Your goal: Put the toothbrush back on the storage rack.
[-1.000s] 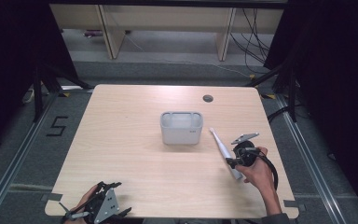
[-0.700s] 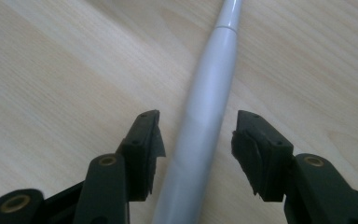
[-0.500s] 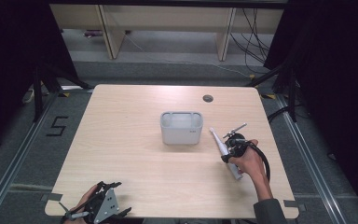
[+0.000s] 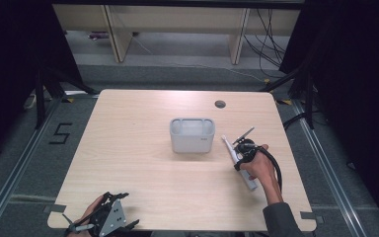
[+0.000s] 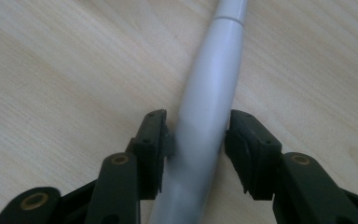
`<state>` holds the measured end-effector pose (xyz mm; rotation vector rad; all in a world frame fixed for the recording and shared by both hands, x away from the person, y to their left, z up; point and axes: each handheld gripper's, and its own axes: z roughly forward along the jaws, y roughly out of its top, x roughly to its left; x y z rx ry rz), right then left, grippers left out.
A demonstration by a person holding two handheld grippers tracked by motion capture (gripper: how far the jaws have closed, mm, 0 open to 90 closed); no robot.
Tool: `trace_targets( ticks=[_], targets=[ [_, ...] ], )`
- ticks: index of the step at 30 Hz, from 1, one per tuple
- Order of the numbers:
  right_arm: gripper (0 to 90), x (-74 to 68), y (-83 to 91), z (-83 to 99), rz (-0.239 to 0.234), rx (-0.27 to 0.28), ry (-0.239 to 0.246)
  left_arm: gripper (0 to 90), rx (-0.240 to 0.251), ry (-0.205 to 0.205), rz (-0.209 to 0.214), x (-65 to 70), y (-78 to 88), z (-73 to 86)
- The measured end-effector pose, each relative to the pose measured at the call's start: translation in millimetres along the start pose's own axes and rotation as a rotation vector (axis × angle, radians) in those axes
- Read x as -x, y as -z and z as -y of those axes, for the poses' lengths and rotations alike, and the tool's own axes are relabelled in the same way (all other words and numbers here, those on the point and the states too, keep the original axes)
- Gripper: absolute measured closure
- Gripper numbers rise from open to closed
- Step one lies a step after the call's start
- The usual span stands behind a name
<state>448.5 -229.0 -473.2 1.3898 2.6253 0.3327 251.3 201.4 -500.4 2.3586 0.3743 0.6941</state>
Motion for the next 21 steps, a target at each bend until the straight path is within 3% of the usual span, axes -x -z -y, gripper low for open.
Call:
trace_targets(
  ticks=[2,3,4,5,6,7,13,14,15,20,21],
  targets=[
    [59.4,1.3,-0.5,-1.3,0.005,-0.015,0.005,15.3,-0.001,-0.001,0.001,0.1,0.1,0.0],
    [60.5,5.1,-1.9,-2.7,-0.001,-0.004,0.061,15.4,-0.005,-0.001,0.008,-0.1,0.6,-0.2],
    [61.0,1.5,-0.6,-2.6,-0.002,-0.027,0.010,15.3,-0.009,-0.004,0.006,-0.1,0.7,-0.3],
    [62.0,1.5,-1.3,-3.0,-0.001,-0.021,0.013,15.3,0.000,0.000,0.001,0.6,-0.6,-0.1],
    [63.2,4.2,-1.9,-4.7,-0.003,-0.023,0.063,15.3,-0.001,-0.002,0.006,0.7,-0.3,-0.2],
    [64.3,1.3,-1.1,-5.0,-0.007,-0.037,0.019,15.3,-0.004,-0.002,0.010,0.5,0.1,-0.4],
    [66.2,1.2,-1.9,-9.7,-0.015,-0.092,0.010,15.3,0.008,0.000,-0.004,0.3,0.2,-0.2],
    [66.2,8.4,-5.4,-10.9,-0.017,-0.050,0.113,15.3,0.005,-0.002,0.004,0.2,0.5,-0.3],
    [66.3,1.2,-3.5,-11.0,-0.019,-0.100,0.011,15.3,0.001,-0.004,0.001,0.0,0.2,-0.4],
    [66.4,0.2,-3.9,-16.8,-0.009,-0.144,0.040,15.4,-0.007,-0.003,0.005,0.2,0.5,-0.5],
    [66.4,-1.1,-4.0,-17.5,-0.012,-0.153,0.018,15.4,-0.002,0.004,0.006,0.6,0.3,-0.4]
  ],
)
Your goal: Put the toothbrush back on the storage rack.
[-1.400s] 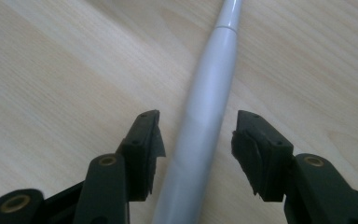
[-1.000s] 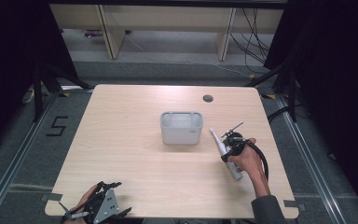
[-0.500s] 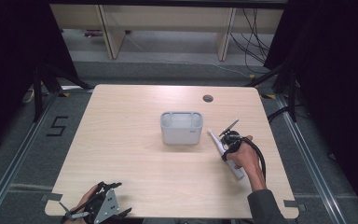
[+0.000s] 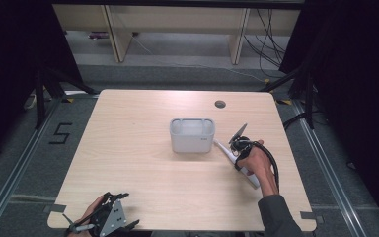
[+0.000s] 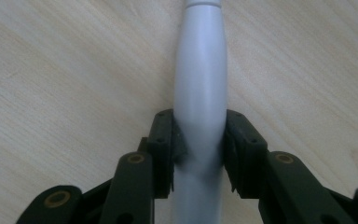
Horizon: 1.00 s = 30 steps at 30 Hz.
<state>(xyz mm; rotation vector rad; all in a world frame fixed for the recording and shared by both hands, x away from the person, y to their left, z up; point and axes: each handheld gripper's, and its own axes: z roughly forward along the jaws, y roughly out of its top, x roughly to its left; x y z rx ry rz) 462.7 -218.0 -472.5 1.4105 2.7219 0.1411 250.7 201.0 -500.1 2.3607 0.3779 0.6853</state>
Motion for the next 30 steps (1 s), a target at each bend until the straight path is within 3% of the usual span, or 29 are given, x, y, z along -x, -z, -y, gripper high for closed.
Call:
trace_targets(
  ticks=[4,5,6,9,11,12,16,20,24,25,27,28,29,30],
  targets=[
    [66.6,2.8,-0.4,-1.8,-0.002,-0.007,0.026,15.4,0.006,0.006,0.004,0.5,-0.3,0.0],
    [66.7,3.8,-1.3,-1.9,0.005,-0.003,0.047,15.4,-0.005,-0.008,0.000,-0.4,0.2,-0.2],
    [66.7,1.6,-0.1,-2.6,0.001,-0.018,0.023,15.4,-0.004,-0.007,0.000,-0.4,0.2,-0.2],
    [66.8,0.4,1.1,-2.7,-0.007,-0.045,0.019,15.4,-0.005,-0.005,0.001,-0.3,0.2,-0.1],
    [66.8,5.3,0.9,-0.9,0.010,-0.017,0.048,15.4,0.000,-0.005,-0.002,-0.4,-0.1,0.1],
    [66.9,5.9,2.4,0.6,0.006,-0.013,0.024,15.4,0.002,-0.006,-0.005,-0.5,-0.4,0.2],
    [66.9,12.5,11.1,7.4,0.004,0.022,0.006,15.4,0.000,-0.007,-0.005,-0.6,-0.5,0.1],
    [67.0,19.2,22.2,13.7,0.003,0.070,0.013,15.4,0.000,-0.006,-0.013,-0.7,-0.8,0.2],
    [67.0,25.8,37.2,22.5,-0.007,0.125,-0.049,15.4,0.003,-0.002,-0.010,-0.6,-0.7,0.3],
    [67.0,29.3,39.1,23.9,0.009,0.151,-0.026,15.4,0.003,-0.002,-0.009,-0.7,-0.7,0.3],
    [67.0,31.9,46.4,26.1,-0.001,0.170,-0.045,15.4,0.003,0.000,-0.008,-0.6,-0.7,0.3],
    [66.9,34.2,48.3,27.5,-0.035,0.187,-0.055,15.4,0.001,-0.004,-0.012,-0.9,-0.9,0.3],
    [67.0,34.2,53.3,27.8,0.005,0.187,-0.060,15.4,0.001,-0.004,-0.012,-0.9,-0.9,0.2],
    [67.0,36.2,56.5,29.0,0.006,0.210,-0.047,15.4,0.001,-0.004,-0.014,-0.8,-0.9,0.2]
  ],
)
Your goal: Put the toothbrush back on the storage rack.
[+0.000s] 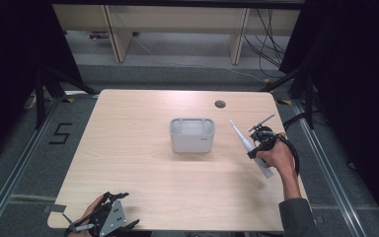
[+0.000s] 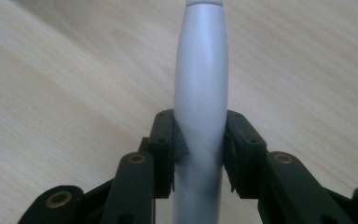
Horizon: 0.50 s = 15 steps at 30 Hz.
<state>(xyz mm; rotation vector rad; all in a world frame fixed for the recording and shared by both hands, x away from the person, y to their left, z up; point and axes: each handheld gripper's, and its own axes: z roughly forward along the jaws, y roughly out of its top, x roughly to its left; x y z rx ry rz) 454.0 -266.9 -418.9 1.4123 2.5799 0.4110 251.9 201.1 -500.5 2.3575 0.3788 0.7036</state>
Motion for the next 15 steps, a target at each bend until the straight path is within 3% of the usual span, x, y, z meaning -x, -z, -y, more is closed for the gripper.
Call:
trace_targets(
  ticks=[1,3,7,15],
  targets=[
    [66.9,-0.4,2.3,-0.5,-0.020,0.003,-0.028,15.4,0.002,0.003,0.003,0.1,0.1,0.0],
    [66.9,0.9,8.1,-1.3,0.019,0.087,-0.028,15.4,0.001,0.003,0.006,0.2,0.3,0.0],
    [66.9,-0.3,15.1,-2.8,-0.003,0.159,-0.029,15.4,0.000,-0.001,0.001,-0.1,0.0,0.0],
    [66.9,-5.8,23.9,-9.7,0.002,0.328,-0.035,15.4,0.001,0.003,0.004,0.1,0.3,0.2]
  ],
)
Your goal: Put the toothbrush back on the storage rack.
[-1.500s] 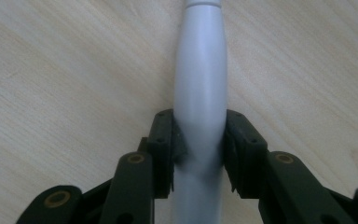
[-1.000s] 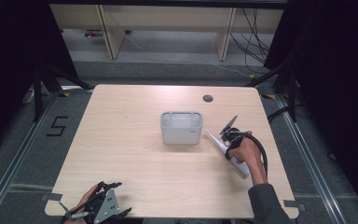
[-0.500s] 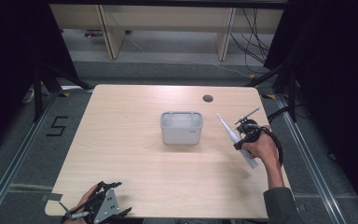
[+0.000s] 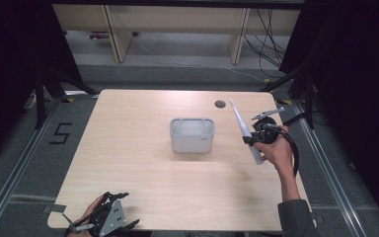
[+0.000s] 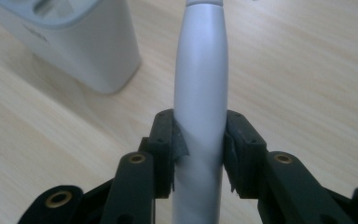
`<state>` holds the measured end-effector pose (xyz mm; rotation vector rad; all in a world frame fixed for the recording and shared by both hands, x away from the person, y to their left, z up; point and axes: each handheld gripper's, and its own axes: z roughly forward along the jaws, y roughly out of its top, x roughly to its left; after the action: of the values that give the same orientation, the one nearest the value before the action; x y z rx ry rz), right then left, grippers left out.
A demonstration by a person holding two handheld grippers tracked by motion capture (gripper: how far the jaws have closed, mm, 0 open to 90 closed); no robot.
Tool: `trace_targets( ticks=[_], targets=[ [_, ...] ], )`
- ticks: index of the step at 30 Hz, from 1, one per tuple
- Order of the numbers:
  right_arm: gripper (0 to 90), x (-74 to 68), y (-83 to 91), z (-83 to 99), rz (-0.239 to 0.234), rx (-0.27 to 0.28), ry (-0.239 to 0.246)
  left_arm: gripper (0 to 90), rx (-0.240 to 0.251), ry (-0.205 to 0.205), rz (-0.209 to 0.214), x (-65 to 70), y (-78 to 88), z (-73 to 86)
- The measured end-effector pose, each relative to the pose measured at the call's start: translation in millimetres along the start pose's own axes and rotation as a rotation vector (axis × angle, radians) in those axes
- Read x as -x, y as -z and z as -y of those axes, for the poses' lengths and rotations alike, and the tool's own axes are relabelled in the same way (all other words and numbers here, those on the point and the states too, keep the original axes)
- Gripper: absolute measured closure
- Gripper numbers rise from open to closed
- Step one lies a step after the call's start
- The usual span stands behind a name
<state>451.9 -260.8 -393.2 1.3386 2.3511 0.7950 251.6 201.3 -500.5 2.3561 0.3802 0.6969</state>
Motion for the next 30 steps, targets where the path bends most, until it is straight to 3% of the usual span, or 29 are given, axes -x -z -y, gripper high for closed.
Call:
trace_targets(
  ticks=[2,4,10,11,12,13,14,17,18,19,20,22,24,26,30],
  targets=[
    [66.9,-2.1,1.9,-2.5,0.005,0.039,-0.015,15.4,0.000,0.001,0.000,0.0,0.1,0.0],
    [66.9,-2.4,2.5,-4.9,0.000,0.068,0.017,15.4,0.002,0.001,-0.002,0.1,-0.1,0.0],
    [66.9,-12.7,3.9,-11.2,-0.020,0.157,-0.021,15.3,0.001,0.001,0.001,0.0,0.4,-0.1],
    [66.9,-14.9,5.1,-12.8,-0.015,0.184,-0.023,15.4,0.001,0.002,0.003,-0.2,0.7,-0.1],
    [66.9,-14.3,3.4,-13.9,-0.010,0.238,0.008,15.4,0.009,0.008,0.004,-0.1,0.3,0.2],
    [66.9,-17.2,4.7,-15.6,-0.022,0.255,-0.017,15.4,0.007,0.007,0.004,-0.2,0.3,0.1],
    [66.9,-16.3,5.7,-17.0,-0.015,0.269,0.008,15.4,-0.005,-0.005,0.002,-0.4,1.0,-0.2],
    [66.9,-20.3,6.3,-21.4,-0.020,0.308,0.000,15.4,0.003,-0.001,-0.002,0.0,0.4,-0.3],
    [66.9,-23.5,6.0,-22.5,-0.036,0.317,-0.030,15.4,0.007,0.001,0.002,0.0,0.4,-0.1],
    [66.9,-22.5,5.2,-23.5,-0.027,0.337,-0.006,15.4,-0.002,-0.008,0.005,-0.6,1.2,-0.2],
    [66.9,-25.6,4.5,-24.5,-0.043,0.351,-0.030,15.4,0.008,0.002,0.002,0.1,0.3,-0.1],
    [66.9,-26.5,3.1,-26.6,-0.047,0.374,-0.010,15.4,0.008,-0.002,-0.002,0.2,0.3,-0.1],
    [66.9,-31.8,3.1,-29.7,-0.052,0.384,-0.040,15.4,0.009,-0.003,-0.008,0.5,0.0,-0.1],
    [66.9,-32.1,2.1,-32.2,-0.054,0.402,-0.012,15.4,0.011,0.002,-0.008,0.4,0.0,0.0],
    [66.9,-38.3,1.7,-38.3,-0.056,0.438,-0.027,15.4,0.002,-0.001,-0.001,0.0,0.4,-0.2]
  ],
)
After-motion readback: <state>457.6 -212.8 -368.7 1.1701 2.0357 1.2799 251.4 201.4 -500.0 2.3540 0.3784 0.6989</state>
